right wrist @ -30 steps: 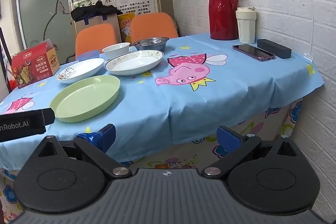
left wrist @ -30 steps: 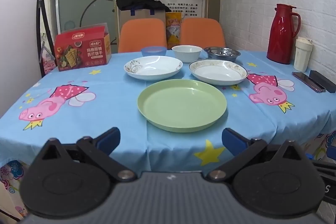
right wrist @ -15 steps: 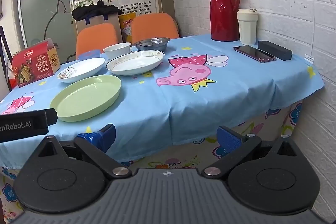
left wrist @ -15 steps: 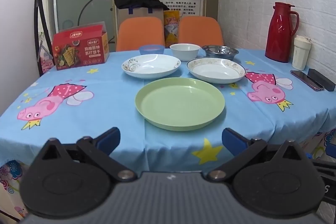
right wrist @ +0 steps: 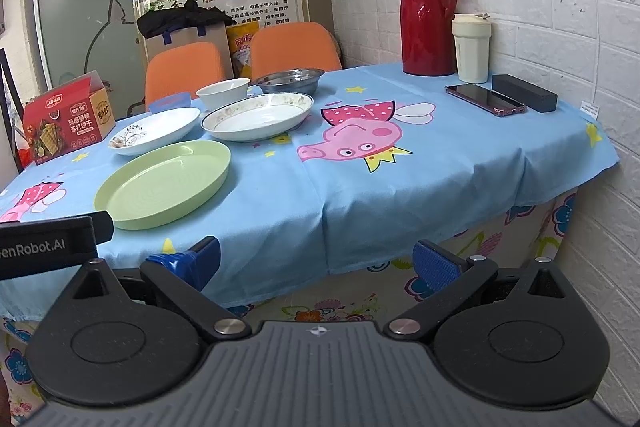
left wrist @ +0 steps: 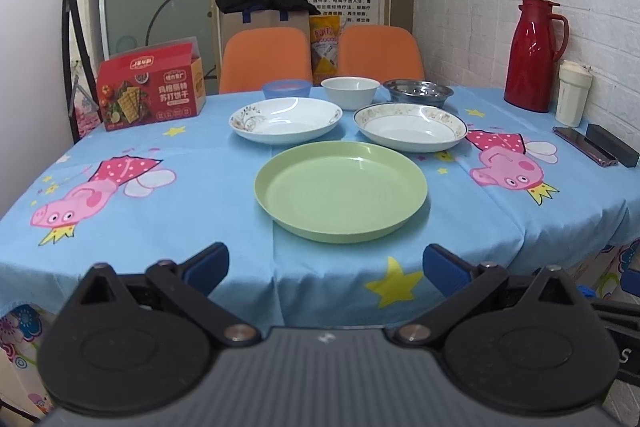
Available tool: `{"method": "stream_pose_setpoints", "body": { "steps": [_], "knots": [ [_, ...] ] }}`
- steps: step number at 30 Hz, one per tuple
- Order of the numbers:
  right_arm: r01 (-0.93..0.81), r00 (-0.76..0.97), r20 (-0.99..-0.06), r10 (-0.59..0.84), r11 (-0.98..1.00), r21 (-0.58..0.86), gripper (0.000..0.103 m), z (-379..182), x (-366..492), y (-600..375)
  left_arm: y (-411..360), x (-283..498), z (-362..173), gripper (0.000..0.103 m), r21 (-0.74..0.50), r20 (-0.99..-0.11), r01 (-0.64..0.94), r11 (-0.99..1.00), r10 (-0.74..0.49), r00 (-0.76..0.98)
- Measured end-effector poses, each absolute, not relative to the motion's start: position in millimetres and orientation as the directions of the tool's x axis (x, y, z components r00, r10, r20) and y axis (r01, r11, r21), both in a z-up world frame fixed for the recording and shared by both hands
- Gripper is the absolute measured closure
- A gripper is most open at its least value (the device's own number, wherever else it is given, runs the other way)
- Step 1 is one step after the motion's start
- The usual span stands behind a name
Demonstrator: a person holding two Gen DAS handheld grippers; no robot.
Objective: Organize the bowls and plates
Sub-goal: 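Move the left tool toward the light-green plastic plate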
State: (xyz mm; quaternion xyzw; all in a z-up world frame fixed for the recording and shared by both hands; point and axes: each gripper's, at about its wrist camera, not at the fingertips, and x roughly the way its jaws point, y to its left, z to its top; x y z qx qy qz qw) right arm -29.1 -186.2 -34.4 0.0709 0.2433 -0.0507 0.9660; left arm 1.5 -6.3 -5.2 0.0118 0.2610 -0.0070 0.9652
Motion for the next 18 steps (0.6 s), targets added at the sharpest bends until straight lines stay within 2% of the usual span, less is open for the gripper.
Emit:
{"method": "stream_pose_setpoints", "body": {
  "steps": [18],
  "knots": [
    [0.124,0.874,-0.482,-0.059,0.987,0.104,0.013,-35.8,-27.8,-184.1,-4.0,1.5,-8.2,0.0,0.021,-0.514,0.016,1.0,-0.003,0.858]
  ]
}}
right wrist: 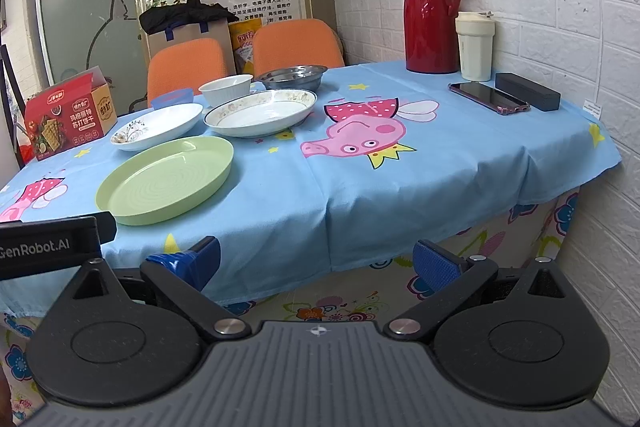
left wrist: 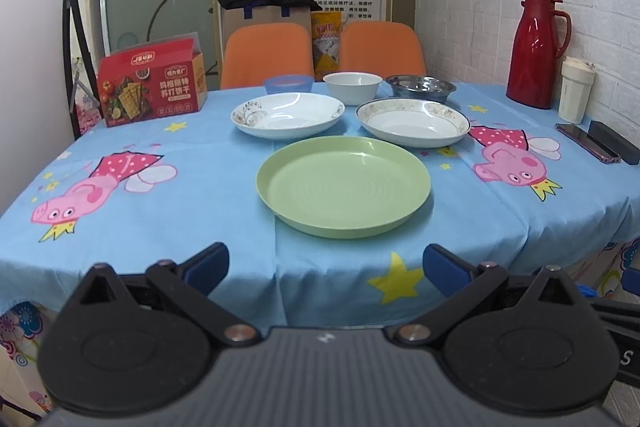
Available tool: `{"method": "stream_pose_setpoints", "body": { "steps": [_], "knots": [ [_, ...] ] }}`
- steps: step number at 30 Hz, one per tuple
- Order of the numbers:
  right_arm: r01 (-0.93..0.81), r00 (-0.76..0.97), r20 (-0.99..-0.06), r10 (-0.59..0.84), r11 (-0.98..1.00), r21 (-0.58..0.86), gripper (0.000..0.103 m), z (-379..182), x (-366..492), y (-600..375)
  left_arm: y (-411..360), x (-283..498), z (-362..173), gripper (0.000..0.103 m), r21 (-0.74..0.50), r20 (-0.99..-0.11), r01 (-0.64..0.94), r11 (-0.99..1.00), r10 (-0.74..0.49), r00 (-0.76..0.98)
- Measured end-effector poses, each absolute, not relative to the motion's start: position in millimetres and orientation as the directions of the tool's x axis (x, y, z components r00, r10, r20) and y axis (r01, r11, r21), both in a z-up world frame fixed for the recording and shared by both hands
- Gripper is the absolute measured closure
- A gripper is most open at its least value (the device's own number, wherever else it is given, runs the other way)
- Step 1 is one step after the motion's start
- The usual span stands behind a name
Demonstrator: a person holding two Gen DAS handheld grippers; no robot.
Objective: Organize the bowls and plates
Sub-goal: 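Move the left tool toward the light-green plastic plate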
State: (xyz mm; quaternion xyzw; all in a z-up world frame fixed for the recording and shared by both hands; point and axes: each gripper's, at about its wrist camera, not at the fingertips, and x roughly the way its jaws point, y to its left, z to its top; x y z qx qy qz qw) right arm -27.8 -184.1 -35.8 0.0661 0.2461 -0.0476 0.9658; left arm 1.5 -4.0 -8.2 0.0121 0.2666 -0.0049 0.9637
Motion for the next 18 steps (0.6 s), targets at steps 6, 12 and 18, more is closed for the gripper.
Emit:
{"method": "stream_pose_setpoints", "body": {
  "steps": [6,12,18],
  "knots": [
    [0.12,0.872,-0.486,-0.056,0.987,0.102,0.013,-38.8,-27.5,-181.8,-3.0,3.1,-9.2,0.0,0.017,-0.518,0.016,1.0,-0.005,0.855],
    [0.115,0.869,-0.493,-0.053,0.989,0.097,0.013,-39.6,-26.6,-179.7,-2.6,4.3,-9.6,0.0,0.013,-0.521,0.018,1.0,-0.008,0.853],
    [0.112,0.867,-0.495,-0.05,0.989,0.097,0.012,-40.1,-27.2,-179.3,-1.7,5.7,-10.1,0.0,0.007,-0.527,0.016,1.0,-0.01,0.85]
  ]
}}
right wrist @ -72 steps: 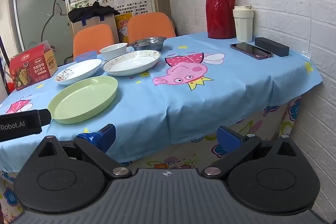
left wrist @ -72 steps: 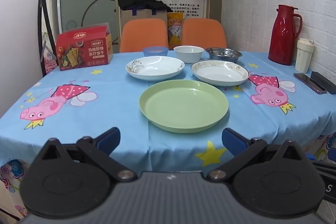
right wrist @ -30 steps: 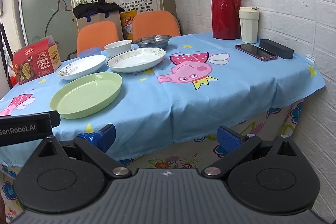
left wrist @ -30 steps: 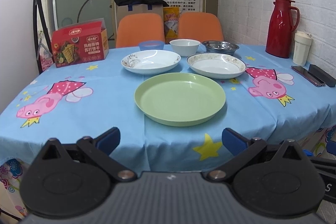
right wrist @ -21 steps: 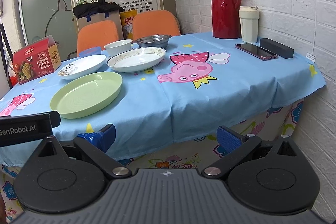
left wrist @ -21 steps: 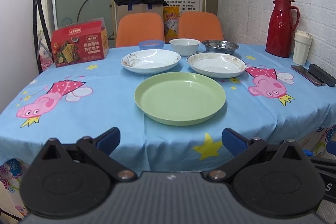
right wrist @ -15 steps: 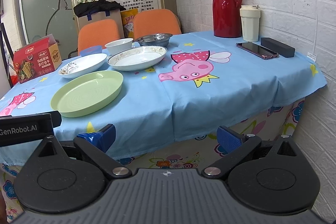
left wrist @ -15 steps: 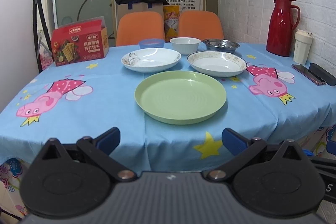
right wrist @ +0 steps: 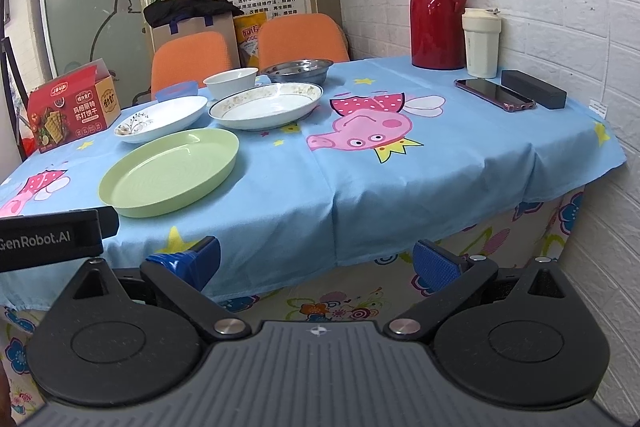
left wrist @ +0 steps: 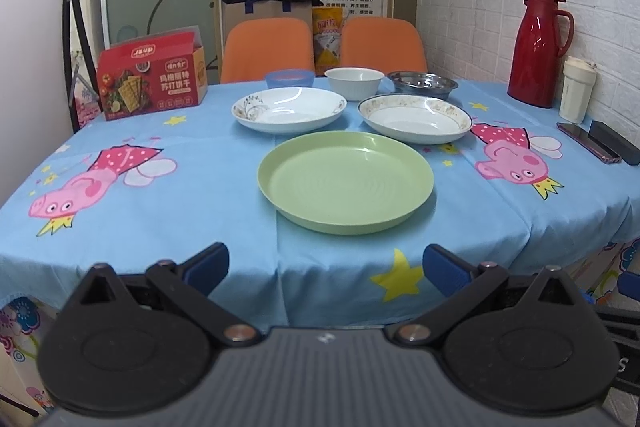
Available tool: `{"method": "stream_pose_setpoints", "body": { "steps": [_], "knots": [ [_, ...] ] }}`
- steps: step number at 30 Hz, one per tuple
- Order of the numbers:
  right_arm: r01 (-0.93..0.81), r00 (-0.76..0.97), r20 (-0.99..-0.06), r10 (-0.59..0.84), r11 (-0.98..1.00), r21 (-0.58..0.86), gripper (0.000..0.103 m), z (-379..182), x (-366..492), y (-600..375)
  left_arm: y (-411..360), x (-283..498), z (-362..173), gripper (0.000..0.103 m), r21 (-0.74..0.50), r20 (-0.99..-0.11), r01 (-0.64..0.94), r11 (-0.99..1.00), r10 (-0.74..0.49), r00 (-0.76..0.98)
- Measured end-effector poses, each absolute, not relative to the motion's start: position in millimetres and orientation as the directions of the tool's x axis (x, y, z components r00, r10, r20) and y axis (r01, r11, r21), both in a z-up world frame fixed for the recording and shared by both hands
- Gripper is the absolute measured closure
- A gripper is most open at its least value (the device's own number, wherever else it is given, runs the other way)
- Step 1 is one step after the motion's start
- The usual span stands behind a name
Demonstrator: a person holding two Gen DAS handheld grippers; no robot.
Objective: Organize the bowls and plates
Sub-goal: 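Move the left tool toward the light-green plastic plate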
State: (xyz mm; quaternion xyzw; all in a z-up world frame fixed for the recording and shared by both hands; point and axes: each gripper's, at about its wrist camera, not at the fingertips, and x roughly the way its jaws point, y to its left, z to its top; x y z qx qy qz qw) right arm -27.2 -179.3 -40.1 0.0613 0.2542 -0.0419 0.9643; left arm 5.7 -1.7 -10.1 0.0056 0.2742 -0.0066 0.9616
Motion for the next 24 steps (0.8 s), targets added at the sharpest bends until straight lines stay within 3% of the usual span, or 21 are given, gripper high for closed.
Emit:
{"method": "stream_pose_setpoints", "body": {
  "steps": [24],
  "knots": [
    [0.112,0.838,-0.54,-0.079,0.993,0.028,0.013,-20.9,14.7,-167.4,24.7,63.3,6.3,0.0,-0.04,-0.569,-0.017,0.999,-0.009,0.823]
  ]
}}
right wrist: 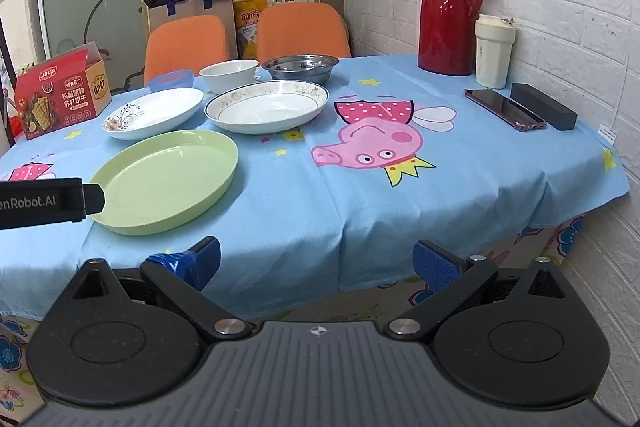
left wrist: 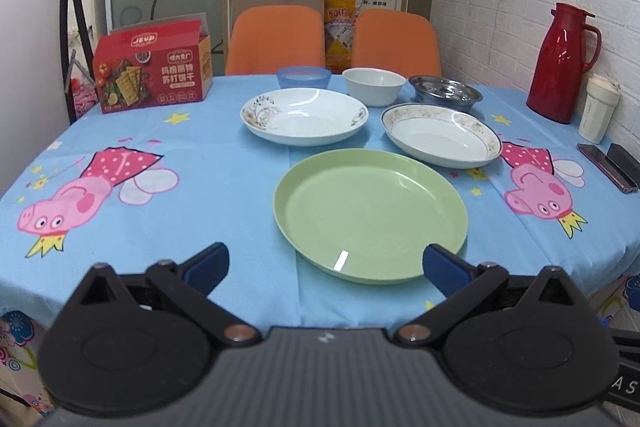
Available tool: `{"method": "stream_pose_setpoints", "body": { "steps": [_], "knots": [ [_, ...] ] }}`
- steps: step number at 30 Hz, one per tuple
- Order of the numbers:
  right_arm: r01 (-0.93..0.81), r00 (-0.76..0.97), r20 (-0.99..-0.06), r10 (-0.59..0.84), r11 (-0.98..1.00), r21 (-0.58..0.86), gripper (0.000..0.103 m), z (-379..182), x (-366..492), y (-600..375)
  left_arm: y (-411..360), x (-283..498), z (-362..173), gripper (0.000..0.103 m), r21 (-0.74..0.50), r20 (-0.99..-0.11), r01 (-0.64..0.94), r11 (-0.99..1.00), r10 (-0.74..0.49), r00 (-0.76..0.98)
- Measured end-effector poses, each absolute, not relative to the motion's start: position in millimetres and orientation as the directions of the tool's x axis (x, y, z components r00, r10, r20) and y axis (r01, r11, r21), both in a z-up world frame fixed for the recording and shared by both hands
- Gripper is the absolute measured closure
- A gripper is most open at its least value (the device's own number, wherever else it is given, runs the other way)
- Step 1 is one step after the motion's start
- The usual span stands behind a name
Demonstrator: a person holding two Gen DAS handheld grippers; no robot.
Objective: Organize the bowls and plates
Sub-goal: 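Move the left tool toward the light-green plastic plate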
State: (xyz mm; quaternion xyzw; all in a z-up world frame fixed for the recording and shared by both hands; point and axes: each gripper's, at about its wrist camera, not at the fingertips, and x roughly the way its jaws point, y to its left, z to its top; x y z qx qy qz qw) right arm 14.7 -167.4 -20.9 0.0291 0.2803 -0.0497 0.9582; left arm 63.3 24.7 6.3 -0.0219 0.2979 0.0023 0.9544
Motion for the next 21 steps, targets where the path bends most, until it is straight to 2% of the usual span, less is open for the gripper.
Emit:
{"method": "stream_pose_setpoints", "body": {
  "steps": [13,21],
  "knots": [
    [0.001,0.791,-0.612,0.009,1.0,0.015,0.013,-17.1,98.4,-138.3,73.4,143.7,-5.3,0.0,-0.059,-0.667,-0.101,0.993,0.036,0.745],
    [-0.063,0.787,-0.614,0.057,0.998,0.011,0.013,-8.2,141.0,-117.2,83.8,177.0,-9.6,0.0,-0.054,-0.692,-0.138,0.989,0.063,0.72]
  ]
}}
